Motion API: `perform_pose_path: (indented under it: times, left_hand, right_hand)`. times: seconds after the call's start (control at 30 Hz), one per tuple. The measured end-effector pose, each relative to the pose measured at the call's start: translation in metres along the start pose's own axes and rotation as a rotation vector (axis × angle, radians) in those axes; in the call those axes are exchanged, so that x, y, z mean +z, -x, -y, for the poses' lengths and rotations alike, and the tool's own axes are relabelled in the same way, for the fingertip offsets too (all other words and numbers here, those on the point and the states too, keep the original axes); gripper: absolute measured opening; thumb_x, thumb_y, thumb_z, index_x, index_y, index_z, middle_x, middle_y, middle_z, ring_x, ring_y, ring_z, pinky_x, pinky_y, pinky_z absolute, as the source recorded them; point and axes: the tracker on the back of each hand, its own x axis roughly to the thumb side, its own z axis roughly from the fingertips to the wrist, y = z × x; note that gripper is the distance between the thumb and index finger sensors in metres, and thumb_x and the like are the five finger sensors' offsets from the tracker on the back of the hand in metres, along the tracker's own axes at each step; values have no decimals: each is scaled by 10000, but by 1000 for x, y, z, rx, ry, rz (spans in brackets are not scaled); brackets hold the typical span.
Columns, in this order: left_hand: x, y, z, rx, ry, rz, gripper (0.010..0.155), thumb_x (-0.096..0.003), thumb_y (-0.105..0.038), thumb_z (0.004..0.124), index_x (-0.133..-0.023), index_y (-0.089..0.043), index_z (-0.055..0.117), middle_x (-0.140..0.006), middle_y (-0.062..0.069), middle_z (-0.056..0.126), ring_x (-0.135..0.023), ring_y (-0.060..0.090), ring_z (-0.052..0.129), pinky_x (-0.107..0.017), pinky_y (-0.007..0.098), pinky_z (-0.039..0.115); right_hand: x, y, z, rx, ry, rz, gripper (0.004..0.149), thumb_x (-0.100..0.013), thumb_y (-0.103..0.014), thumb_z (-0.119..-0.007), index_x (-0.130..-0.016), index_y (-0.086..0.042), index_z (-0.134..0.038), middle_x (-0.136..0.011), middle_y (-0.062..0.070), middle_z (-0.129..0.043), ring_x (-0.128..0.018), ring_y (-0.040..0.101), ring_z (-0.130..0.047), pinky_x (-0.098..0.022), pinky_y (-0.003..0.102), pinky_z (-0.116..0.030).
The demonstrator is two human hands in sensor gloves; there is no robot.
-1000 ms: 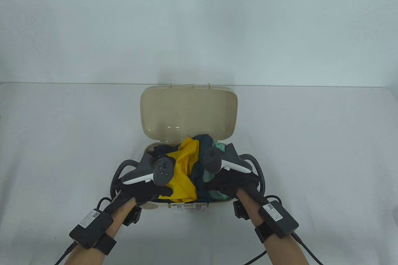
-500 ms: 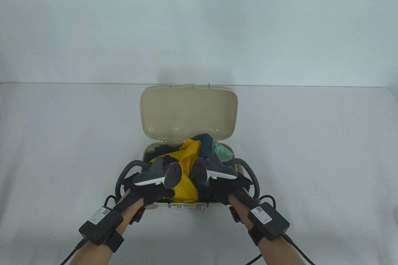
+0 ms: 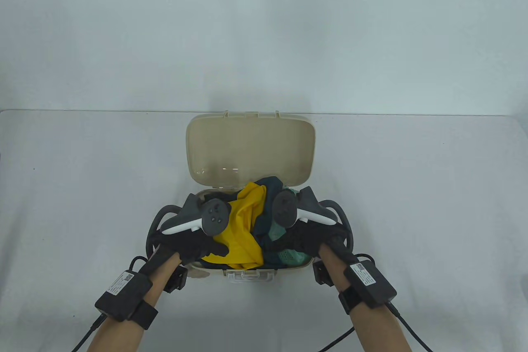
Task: Pack suitcase
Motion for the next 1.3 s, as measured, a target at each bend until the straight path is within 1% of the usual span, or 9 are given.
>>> perform_pose_path:
  times: [0.13, 0.33, 0.37, 0.53, 0.73, 0.87, 1.03, 1.17, 1.3]
  left_hand:
    - [-7, 0, 5, 12, 11, -1, 993, -426, -531, 821, -1156, -196, 238, -1229, 118, 305, -1147, 367, 431, -831, 467, 491]
    - [-16, -12, 12, -134, 7, -37, 988, -419, -539, 791, -1148, -209, 211, -1221, 120, 277, -1143, 365, 420, -831, 465, 489]
    - [-16, -11, 12, -134, 8, -35, 989, -419, -543, 789, -1149, -209, 212, -1222, 120, 280, -1144, 365, 423, -831, 463, 493]
    - [-14, -7, 7, -75, 48, -24, 990, -420, -536, 810, -1150, -218, 223, -1225, 110, 283, -1148, 357, 421, -831, 460, 497]
    - [-14, -9, 10, -90, 36, -16, 995, -422, -539, 805, -1148, -216, 206, -1223, 114, 268, -1147, 361, 410, -832, 461, 489]
    - [-13, -12, 17, -136, -7, -14, 998, -421, -543, 787, -1144, -195, 194, -1218, 134, 263, -1142, 374, 413, -827, 469, 490]
    - [-13, -11, 18, -126, -12, -11, 1002, -416, -547, 786, -1144, -201, 192, -1218, 126, 260, -1142, 369, 408, -828, 466, 485]
    - [-12, -13, 14, -148, 5, -31, 1007, -409, -563, 780, -1140, -216, 181, -1219, 111, 256, -1148, 352, 408, -835, 455, 485]
    - [-3, -11, 0, -124, -1, -35, 999, -410, -578, 784, -1145, -226, 206, -1227, 95, 285, -1150, 341, 433, -833, 453, 503]
  right_hand:
    - [-14, -15, -19, 64, -24, 3, 1130, -389, -687, -694, -1092, -141, 3, -1182, 156, -27, -1109, 519, -251, -799, 604, -402]
    - [-23, -26, -26, 188, -26, -39, 1137, -384, -693, -667, -1079, -126, 31, -1162, 187, 19, -1093, 551, -266, -792, 609, -418]
    - [-23, -26, -26, 186, -27, -38, 1136, -385, -692, -666, -1079, -124, 32, -1162, 190, 20, -1092, 552, -266, -792, 609, -419]
    - [-18, -15, -21, -3, -83, 16, 1113, -404, -675, -694, -1081, -161, 24, -1157, 150, 43, -1090, 537, -195, -794, 612, -369]
    - [-20, -16, -35, 0, -27, 8, 1144, -393, -696, -669, -1046, -154, 98, -1121, 167, 117, -1068, 548, -132, -790, 612, -335]
    - [-20, -14, -43, -32, 24, 14, 1156, -380, -707, -662, -1024, -159, 126, -1105, 165, 142, -1058, 539, -110, -782, 597, -322]
    - [-22, -14, -46, -24, 23, 1, 1153, -375, -711, -650, -1010, -168, 144, -1088, 163, 167, -1049, 535, -90, -775, 591, -303]
    - [-20, -14, -44, -29, 33, 1, 1147, -370, -712, -648, -1018, -169, 128, -1099, 160, 146, -1059, 531, -108, -781, 595, -315]
    - [-12, -11, -27, -63, 3, 12, 1129, -383, -704, -654, -1049, -154, 72, -1139, 160, 59, -1079, 531, -182, -788, 603, -371]
